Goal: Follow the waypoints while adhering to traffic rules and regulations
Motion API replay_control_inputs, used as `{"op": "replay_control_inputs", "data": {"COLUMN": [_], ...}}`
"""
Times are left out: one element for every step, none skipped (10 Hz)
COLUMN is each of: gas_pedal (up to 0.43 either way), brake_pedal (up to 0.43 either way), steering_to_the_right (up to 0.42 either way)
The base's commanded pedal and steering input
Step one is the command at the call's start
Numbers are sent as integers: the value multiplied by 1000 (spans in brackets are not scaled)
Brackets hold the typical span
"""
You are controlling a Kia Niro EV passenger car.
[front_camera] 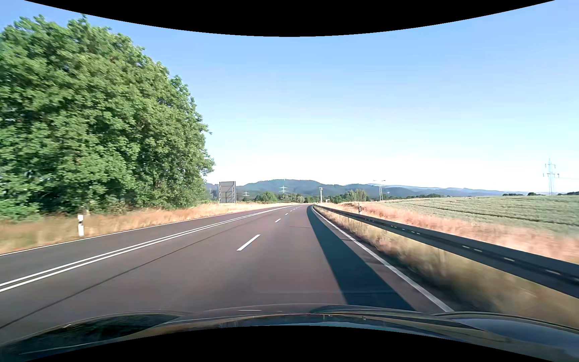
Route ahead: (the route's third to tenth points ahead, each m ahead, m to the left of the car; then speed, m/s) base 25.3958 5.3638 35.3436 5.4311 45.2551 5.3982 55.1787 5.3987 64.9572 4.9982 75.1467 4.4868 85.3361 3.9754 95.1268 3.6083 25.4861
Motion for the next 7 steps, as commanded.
{"op": "replay_control_inputs", "data": {"gas_pedal": [228,228,228,228,228,228,228], "brake_pedal": [0,0,0,0,0,0,0], "steering_to_the_right": [1,1,1,1,1,1,1]}}
